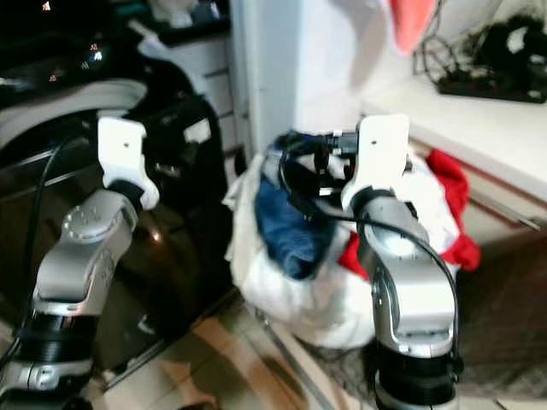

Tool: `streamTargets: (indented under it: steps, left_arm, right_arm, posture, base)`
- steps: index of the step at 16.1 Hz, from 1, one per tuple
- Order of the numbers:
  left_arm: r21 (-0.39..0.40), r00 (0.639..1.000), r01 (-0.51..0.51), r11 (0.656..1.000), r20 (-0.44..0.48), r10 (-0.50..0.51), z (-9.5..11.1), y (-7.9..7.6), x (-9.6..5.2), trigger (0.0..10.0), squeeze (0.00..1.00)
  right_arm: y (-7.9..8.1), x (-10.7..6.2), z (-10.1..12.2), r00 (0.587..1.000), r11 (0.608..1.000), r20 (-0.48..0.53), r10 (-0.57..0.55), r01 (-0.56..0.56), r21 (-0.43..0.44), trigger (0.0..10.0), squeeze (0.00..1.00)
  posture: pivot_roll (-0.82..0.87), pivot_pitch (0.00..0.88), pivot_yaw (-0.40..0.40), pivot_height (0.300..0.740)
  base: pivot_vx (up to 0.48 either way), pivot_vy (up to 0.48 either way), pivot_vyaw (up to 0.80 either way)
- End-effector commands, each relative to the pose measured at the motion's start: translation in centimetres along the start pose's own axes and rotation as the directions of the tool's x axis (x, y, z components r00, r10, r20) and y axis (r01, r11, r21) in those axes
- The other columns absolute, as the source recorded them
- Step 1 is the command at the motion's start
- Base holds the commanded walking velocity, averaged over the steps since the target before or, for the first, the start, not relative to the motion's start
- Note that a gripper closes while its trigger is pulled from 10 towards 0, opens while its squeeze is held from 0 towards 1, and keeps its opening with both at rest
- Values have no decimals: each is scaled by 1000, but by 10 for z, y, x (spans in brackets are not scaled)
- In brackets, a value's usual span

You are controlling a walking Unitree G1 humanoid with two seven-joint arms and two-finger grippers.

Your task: Clothes washing

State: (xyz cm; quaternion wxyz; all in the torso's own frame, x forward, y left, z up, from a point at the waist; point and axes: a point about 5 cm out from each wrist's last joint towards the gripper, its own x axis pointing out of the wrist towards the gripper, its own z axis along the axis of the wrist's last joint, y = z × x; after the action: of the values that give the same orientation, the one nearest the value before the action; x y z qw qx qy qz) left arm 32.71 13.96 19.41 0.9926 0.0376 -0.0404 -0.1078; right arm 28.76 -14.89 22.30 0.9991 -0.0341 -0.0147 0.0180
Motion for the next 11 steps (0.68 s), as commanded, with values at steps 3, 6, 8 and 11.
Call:
streamTargets:
  steps: [3,6,8,11]
  left_arm:
    - [9,999,33,999,10,-34,2,-10,2,10000,0]
    - [12,999,40,999,13,-40,2,-10,3,10000,0]
    - [14,999,40,999,11,-41,2,-10,3,10000,0]
    - [20,999,47,999,7,-47,1,-11,4,10000,0]
  right_arm:
    - [-6,-1,0,1000,1000,-6,-18,18,-9,10000,0]
    - [-8,-2,-5,999,999,-33,-38,39,13,10000,0]
    - [-9,-2,-6,998,999,-37,-42,43,16,10000,0]
    - [-9,-3,-7,998,998,-45,-49,50,24,10000,0]
  posture:
    - [-45,0,48,740]
    - [-48,0,52,740]
    - [-50,0,55,740]
    - [-53,0,59,740]
  base:
    - [0,0,0]
    - [0,304,-179]
    - [0,476,-603]
    - [0,475,-704]
